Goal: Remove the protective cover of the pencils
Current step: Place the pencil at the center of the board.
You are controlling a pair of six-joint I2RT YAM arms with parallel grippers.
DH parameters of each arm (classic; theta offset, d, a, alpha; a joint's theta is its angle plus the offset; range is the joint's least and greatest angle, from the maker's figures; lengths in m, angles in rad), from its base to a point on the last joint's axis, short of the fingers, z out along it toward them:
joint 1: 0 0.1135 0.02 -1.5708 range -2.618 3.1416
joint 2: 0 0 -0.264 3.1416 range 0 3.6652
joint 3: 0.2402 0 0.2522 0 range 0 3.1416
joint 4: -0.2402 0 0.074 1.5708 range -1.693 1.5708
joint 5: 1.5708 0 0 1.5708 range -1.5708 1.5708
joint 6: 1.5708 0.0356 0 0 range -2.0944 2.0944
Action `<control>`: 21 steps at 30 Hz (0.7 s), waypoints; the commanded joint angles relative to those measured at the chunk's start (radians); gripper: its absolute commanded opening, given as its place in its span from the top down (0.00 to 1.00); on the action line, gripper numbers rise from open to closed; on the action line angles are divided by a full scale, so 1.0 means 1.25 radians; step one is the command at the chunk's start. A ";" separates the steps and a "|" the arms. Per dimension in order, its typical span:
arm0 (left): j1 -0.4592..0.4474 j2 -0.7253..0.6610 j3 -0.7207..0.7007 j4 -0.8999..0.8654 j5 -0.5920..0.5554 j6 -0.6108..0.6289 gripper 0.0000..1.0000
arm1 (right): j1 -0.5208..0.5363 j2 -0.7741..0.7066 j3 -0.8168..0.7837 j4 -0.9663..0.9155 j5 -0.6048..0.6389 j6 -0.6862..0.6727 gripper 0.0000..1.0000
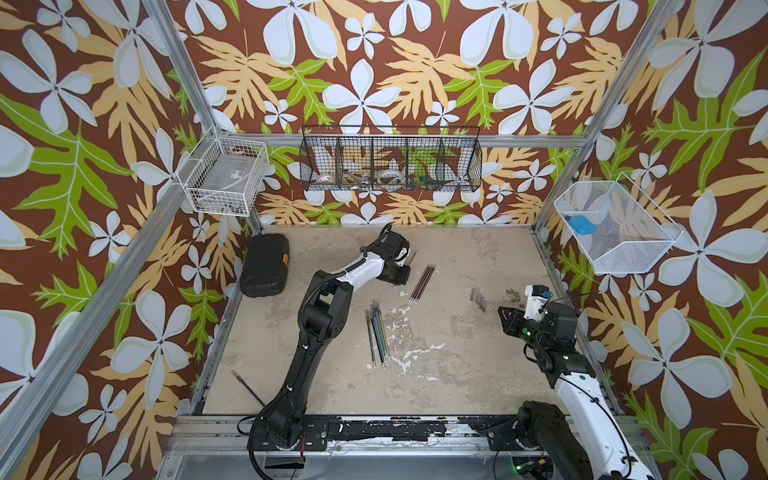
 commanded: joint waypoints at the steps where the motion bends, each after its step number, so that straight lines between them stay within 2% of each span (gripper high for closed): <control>1: -0.010 -0.007 -0.011 -0.011 0.034 -0.004 0.95 | 0.000 0.001 -0.001 0.010 0.014 0.002 0.75; 7: -0.029 -0.010 -0.027 -0.006 0.035 -0.003 0.87 | 0.000 0.001 0.000 0.010 0.014 0.002 0.75; 9: -0.030 -0.011 -0.028 -0.005 0.032 -0.005 0.79 | 0.000 0.001 -0.002 0.011 0.014 0.002 0.75; 13: -0.032 -0.013 -0.028 -0.006 0.020 -0.006 0.72 | 0.000 0.004 -0.002 0.012 0.013 0.002 0.75; 21: -0.032 -0.034 -0.025 -0.006 0.039 -0.016 0.71 | 0.000 0.004 -0.002 0.013 0.011 0.002 0.75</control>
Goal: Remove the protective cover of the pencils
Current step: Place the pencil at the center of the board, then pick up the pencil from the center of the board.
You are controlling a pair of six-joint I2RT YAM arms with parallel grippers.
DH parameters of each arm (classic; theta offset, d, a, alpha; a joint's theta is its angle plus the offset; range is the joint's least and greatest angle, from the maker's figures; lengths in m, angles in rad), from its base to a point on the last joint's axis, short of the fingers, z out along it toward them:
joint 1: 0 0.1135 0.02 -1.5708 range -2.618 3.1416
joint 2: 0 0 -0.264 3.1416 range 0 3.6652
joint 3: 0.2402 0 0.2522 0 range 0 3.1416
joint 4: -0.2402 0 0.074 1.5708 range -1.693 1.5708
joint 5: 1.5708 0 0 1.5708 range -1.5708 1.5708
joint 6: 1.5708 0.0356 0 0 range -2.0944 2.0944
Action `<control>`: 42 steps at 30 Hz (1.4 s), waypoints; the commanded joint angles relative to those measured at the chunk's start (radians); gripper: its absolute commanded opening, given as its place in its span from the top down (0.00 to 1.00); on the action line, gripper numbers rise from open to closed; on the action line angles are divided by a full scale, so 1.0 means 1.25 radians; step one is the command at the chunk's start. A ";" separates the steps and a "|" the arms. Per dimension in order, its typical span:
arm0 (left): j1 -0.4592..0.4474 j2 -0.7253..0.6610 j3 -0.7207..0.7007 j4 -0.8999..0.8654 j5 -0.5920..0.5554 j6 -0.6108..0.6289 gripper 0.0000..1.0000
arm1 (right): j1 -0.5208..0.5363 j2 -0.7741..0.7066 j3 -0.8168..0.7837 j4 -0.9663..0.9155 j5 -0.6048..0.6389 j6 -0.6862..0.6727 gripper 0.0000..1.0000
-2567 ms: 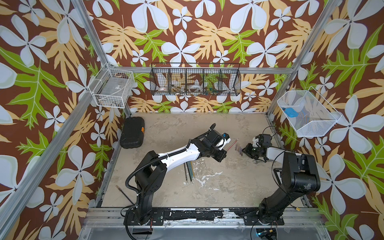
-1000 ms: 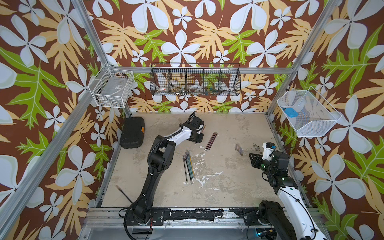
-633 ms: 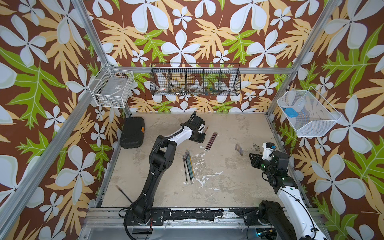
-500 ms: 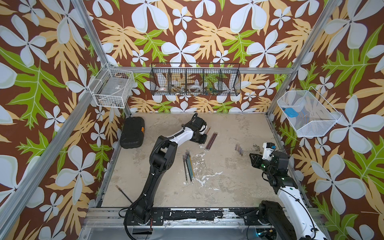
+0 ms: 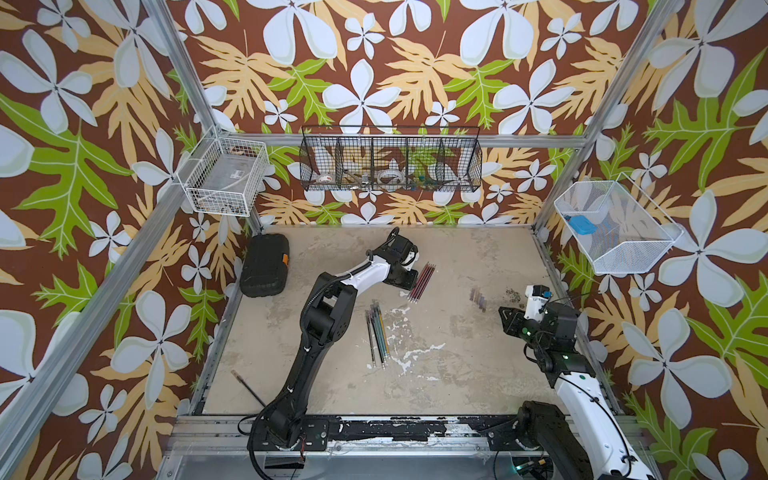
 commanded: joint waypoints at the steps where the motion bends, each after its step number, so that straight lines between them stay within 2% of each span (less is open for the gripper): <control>1: 0.001 -0.027 -0.002 -0.027 0.013 -0.011 0.71 | 0.000 0.001 -0.003 0.014 -0.001 0.002 0.75; 7: 0.001 -0.177 -0.100 0.070 0.037 -0.039 0.70 | 0.000 0.013 -0.003 0.015 -0.002 0.001 0.75; 17: 0.013 -0.495 -0.417 0.361 0.142 -0.128 0.68 | 0.000 0.074 0.004 0.014 -0.016 -0.009 0.75; 26: 0.012 -0.595 -0.489 0.471 0.230 -0.197 0.69 | 0.026 0.094 0.012 -0.006 -0.049 0.019 0.75; 30: 0.012 -0.610 -0.492 0.486 0.262 -0.217 0.69 | 0.133 0.062 -0.001 -0.001 0.013 0.077 0.76; 36: 0.013 -0.638 -0.502 0.493 0.250 -0.209 0.68 | 0.398 0.042 -0.016 0.046 0.172 0.202 0.76; 38: 0.013 -0.647 -0.506 0.495 0.241 -0.207 0.68 | 0.506 0.063 -0.015 0.074 0.235 0.246 0.76; 42: 0.021 -0.651 -0.515 0.512 0.247 -0.227 0.66 | 0.669 0.157 0.019 0.116 0.314 0.279 0.75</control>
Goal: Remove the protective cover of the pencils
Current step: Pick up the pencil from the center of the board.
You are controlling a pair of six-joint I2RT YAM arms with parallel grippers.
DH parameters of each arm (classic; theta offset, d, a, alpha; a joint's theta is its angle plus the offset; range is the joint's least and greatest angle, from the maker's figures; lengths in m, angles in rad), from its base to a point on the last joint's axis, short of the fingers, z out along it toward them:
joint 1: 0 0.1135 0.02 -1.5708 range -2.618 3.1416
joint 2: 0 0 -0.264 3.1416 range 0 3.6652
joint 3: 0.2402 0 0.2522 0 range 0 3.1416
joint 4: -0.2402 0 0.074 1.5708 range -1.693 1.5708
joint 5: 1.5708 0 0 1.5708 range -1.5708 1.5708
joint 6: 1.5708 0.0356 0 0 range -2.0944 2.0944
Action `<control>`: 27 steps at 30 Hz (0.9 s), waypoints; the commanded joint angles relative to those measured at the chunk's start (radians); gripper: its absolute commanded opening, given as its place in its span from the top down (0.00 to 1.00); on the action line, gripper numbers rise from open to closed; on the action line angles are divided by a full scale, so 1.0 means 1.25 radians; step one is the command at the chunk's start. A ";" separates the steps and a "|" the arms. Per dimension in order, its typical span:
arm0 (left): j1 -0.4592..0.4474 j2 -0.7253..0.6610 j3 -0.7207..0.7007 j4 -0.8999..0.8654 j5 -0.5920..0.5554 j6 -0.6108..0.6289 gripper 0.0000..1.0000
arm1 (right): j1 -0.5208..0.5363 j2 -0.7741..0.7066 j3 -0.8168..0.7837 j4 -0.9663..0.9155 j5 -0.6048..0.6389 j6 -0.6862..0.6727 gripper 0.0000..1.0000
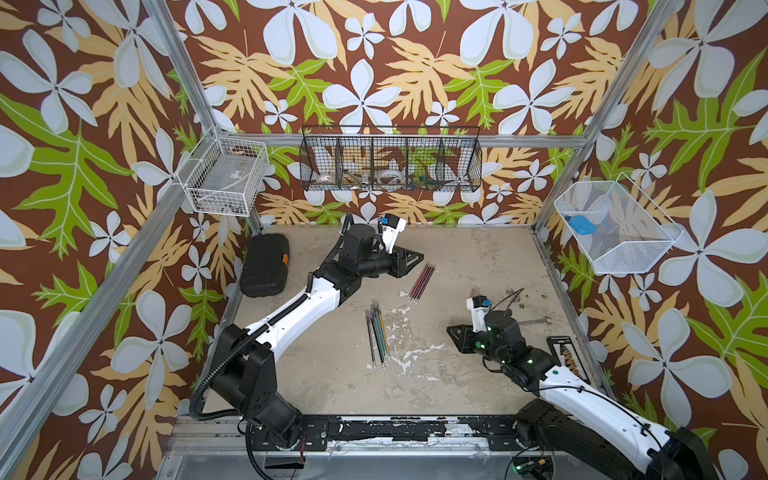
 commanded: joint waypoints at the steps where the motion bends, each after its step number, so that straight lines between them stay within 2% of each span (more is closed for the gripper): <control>1: 0.014 -0.002 -0.004 0.039 0.015 -0.036 0.66 | 0.098 0.078 0.038 0.063 0.116 0.051 0.75; 4: 0.041 -0.008 -0.016 0.072 0.046 -0.076 0.66 | 0.172 0.185 0.096 0.080 0.143 0.048 0.75; 6: 0.052 -0.022 -0.031 0.084 0.034 -0.079 0.66 | 0.208 0.258 0.147 0.083 0.160 0.043 0.75; 11: 0.074 -0.051 -0.040 0.085 0.002 -0.073 0.66 | 0.246 0.472 0.326 0.062 0.170 0.007 0.75; 15: 0.102 -0.087 -0.062 0.085 -0.056 -0.073 0.65 | 0.253 0.620 0.495 -0.033 0.257 -0.040 0.75; 21: 0.163 -0.100 -0.081 0.116 -0.042 -0.115 0.66 | 0.251 0.806 0.732 -0.168 0.345 -0.094 0.75; 24: 0.180 -0.098 -0.086 0.130 -0.028 -0.130 0.66 | 0.244 0.877 0.817 -0.209 0.336 -0.104 0.76; 27: 0.182 -0.101 -0.090 0.135 -0.028 -0.126 0.66 | 0.230 0.933 0.875 -0.225 0.280 -0.108 0.76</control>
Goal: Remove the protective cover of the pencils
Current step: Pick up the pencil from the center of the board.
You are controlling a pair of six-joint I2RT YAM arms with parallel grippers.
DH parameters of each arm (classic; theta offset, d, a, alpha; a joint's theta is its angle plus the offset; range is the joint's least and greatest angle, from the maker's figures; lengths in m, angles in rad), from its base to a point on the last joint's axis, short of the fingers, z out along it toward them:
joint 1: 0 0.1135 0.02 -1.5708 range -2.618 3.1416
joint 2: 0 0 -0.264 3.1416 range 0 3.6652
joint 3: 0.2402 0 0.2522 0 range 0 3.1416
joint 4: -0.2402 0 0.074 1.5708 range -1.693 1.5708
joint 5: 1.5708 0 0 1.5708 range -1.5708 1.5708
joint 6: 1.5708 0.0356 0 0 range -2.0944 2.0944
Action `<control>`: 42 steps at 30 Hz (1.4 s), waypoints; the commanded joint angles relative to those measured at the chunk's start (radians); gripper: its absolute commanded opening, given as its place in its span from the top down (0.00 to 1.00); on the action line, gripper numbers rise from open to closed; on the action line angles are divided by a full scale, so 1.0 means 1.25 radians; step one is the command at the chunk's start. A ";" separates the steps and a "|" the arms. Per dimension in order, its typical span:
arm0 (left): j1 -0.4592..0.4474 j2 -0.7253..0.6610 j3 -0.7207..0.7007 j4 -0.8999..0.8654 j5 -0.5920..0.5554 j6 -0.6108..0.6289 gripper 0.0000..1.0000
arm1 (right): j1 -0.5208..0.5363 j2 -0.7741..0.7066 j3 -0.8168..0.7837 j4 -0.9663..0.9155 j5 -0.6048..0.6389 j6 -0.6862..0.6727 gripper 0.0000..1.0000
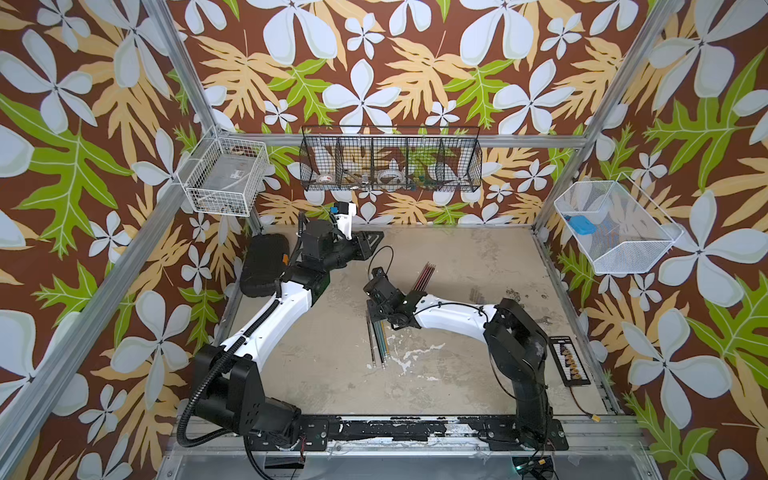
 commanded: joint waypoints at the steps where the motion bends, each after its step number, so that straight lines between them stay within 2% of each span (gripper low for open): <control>1: 0.004 -0.004 -0.003 0.038 0.011 -0.012 0.66 | -0.015 0.047 0.050 -0.068 -0.036 -0.018 0.76; 11: 0.010 0.000 -0.001 0.037 0.013 -0.013 0.66 | -0.027 0.099 0.099 -0.108 -0.038 -0.020 0.77; 33: 0.012 0.003 -0.006 0.046 0.026 -0.025 0.67 | -0.041 0.102 0.061 -0.101 -0.016 0.030 0.82; 42: 0.012 0.000 -0.007 0.054 0.034 -0.034 0.67 | -0.042 0.128 0.092 -0.135 -0.017 0.021 0.85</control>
